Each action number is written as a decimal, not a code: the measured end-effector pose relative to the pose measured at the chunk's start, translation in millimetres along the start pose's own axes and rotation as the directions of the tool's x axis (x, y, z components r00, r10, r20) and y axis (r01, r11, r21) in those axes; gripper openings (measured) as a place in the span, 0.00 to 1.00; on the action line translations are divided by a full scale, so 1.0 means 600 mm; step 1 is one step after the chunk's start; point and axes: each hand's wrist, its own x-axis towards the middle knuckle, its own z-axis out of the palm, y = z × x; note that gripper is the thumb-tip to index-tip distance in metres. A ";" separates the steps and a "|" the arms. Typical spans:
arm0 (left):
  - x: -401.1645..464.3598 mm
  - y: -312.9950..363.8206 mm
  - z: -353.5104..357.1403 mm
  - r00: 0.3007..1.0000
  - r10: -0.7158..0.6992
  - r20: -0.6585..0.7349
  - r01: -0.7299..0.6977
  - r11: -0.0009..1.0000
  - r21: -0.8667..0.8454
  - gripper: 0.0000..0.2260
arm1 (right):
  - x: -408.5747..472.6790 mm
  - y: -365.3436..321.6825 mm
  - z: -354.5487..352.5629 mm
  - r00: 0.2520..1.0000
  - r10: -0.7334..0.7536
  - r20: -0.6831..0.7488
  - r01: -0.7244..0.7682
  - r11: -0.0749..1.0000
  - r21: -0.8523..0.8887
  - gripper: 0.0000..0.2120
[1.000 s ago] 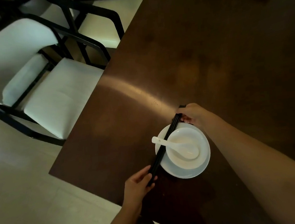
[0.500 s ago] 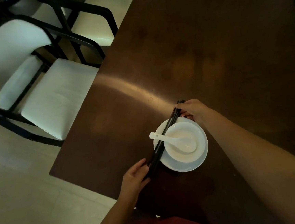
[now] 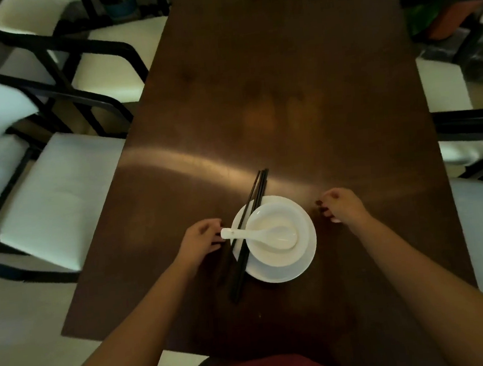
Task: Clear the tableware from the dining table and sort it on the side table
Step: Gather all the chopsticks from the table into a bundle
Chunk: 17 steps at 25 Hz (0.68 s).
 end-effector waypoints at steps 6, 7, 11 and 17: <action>0.026 0.036 0.029 0.987 0.059 0.152 -0.082 0.984 0.156 0.12 | -0.097 0.100 0.033 0.962 0.096 0.256 -0.156 0.962 0.225 0.12; 0.024 0.032 0.030 0.986 0.087 0.142 -0.109 0.982 0.156 0.12 | -0.101 0.106 0.043 0.961 0.080 0.264 -0.147 0.958 0.245 0.12; 0.020 0.026 0.031 0.973 0.141 0.182 -0.181 0.958 0.224 0.13 | -0.101 0.112 0.068 0.976 0.070 0.204 -0.130 0.947 0.294 0.14; 0.022 0.049 0.014 0.937 0.019 0.349 -0.115 0.960 0.255 0.20 | -0.109 0.116 0.080 0.992 0.008 0.128 -0.053 0.935 0.352 0.18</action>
